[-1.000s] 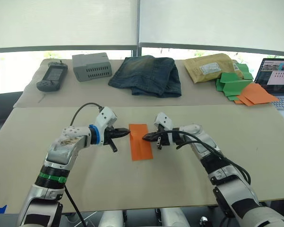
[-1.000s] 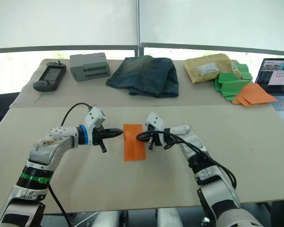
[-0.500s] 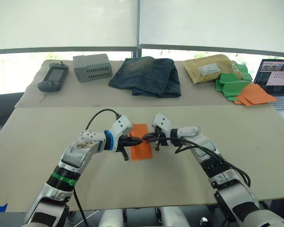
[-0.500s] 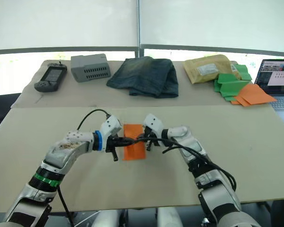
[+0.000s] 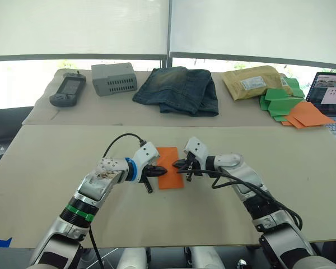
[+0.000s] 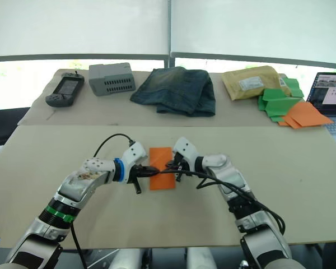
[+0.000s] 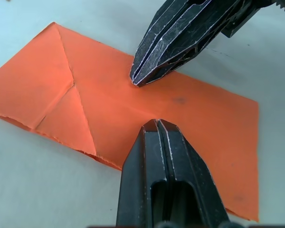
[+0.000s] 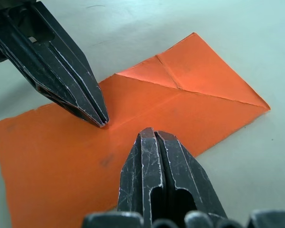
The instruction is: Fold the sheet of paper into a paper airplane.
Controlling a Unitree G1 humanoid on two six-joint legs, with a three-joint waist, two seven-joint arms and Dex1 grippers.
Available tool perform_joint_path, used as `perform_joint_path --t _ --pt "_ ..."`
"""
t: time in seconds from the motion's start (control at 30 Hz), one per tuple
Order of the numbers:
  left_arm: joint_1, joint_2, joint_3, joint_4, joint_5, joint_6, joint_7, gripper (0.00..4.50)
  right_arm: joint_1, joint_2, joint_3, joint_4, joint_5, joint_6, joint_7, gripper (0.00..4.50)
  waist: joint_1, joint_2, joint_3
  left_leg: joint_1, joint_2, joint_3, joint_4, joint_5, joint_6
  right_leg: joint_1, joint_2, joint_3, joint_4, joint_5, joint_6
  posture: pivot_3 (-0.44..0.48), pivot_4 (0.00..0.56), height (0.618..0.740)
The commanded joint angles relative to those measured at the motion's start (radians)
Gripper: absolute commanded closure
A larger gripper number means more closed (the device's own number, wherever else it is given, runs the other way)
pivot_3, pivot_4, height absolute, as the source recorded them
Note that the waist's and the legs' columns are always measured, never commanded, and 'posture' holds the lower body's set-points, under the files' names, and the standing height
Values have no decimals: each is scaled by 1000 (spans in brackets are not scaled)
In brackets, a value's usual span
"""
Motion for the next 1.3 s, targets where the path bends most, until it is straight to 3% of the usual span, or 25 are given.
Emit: perform_joint_path --t 0.03,0.2,0.4,0.9,1.3 --pt "8 -12 -31 3 18 10 5 4500 -70 41 -18 162 -40 -76 -90 4459 -4 0 0 1 0 0 0 0 0 0 0 0 0 1 0 0 150 722" --pt "21 6 -27 -3 28 19 -2 4500 -178 64 -60 369 -40 -162 -142 4459 -4 0 0 1 1 0 0 2 2 0 0 0 1 2 -1 0 150 722" --pt "30 9 -24 -10 31 28 3 4500 -185 69 -51 438 -42 -229 -81 4459 -9 0 0 1 1 0 -4 2 2 0 0 1 -1 3 -4 0 150 722" --pt "11 -1 -39 19 39 16 -7 4500 90 -50 24 79 -30 -245 160 4459 -9 2 -2 2 1 -1 -4 2 2 1 0 0 -1 0 0 0 150 722" --pt "11 -8 -42 26 39 22 -7 4500 261 -165 77 -179 36 -148 295 4459 2 3 -3 2 0 -1 -5 2 2 1 0 0 -2 -2 0 0 150 722"
